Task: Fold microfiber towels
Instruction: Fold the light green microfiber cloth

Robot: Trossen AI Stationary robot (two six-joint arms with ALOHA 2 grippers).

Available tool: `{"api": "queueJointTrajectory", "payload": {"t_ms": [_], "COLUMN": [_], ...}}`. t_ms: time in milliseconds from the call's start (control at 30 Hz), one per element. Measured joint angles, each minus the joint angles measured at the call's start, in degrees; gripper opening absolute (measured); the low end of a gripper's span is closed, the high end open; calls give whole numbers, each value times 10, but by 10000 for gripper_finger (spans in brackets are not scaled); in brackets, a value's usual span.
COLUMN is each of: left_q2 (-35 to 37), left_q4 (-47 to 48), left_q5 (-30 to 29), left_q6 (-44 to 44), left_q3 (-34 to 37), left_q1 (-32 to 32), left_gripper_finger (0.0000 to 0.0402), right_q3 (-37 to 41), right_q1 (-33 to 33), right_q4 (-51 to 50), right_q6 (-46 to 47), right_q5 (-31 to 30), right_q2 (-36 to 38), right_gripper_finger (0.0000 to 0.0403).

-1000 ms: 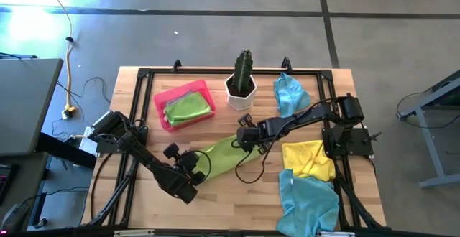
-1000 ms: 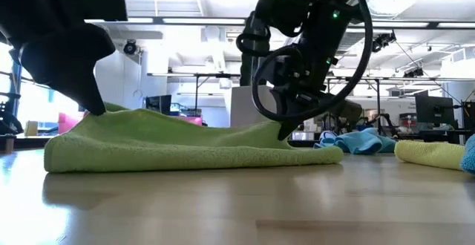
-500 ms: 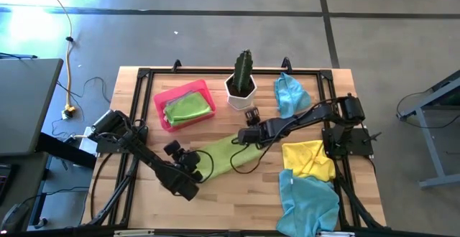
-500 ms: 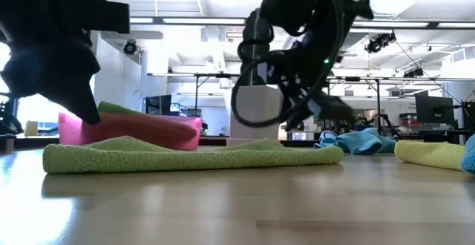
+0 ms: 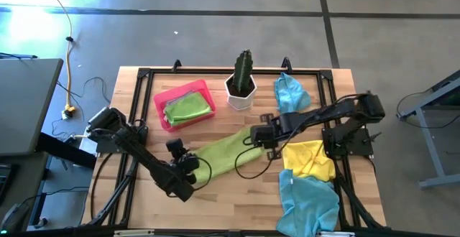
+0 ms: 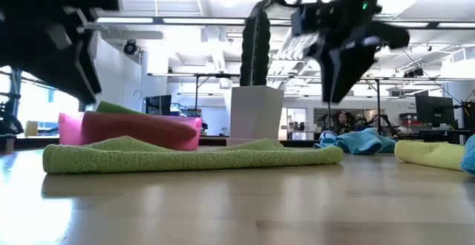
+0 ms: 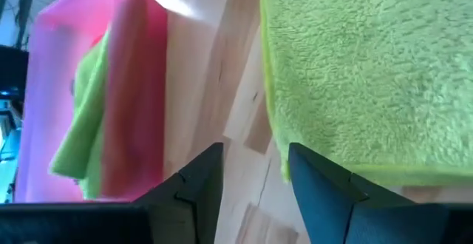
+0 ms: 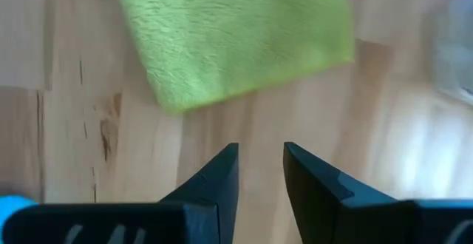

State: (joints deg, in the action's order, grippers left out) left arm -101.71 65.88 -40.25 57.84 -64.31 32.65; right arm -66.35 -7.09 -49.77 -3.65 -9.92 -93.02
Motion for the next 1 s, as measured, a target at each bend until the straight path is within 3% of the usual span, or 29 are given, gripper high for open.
{"api": "queueJointTrajectory", "payload": {"t_ms": [233, 333, 467, 667, 867, 1000], "left_q2": [124, 197, 262, 243, 181, 130], "left_q4": [6, -17, -206, -547, -648, -675], "left_q5": [7, 1, -28, -50, -58, -46], "left_q6": [5, 41, 73, -41, -72, -92], "left_q3": [55, 104, 196, 313, 341, 337], "left_q1": [9, 21, 38, 38, 14, 3], "left_gripper_finger": [142, 142, 142, 142, 142, 142], "right_q3": [46, 114, 233, 346, 346, 339], "right_q1": [-3, -9, -26, -45, -47, -40], "right_q4": [-3, 84, 277, 514, 542, 543], "right_q6": [111, 190, 304, 343, 364, 456], "right_q5": [-17, -20, -19, -22, -36, -41], "right_q2": [133, 185, 220, 205, 159, 116], "right_gripper_finger": [101, 101, 101, 110, 165, 196]}}
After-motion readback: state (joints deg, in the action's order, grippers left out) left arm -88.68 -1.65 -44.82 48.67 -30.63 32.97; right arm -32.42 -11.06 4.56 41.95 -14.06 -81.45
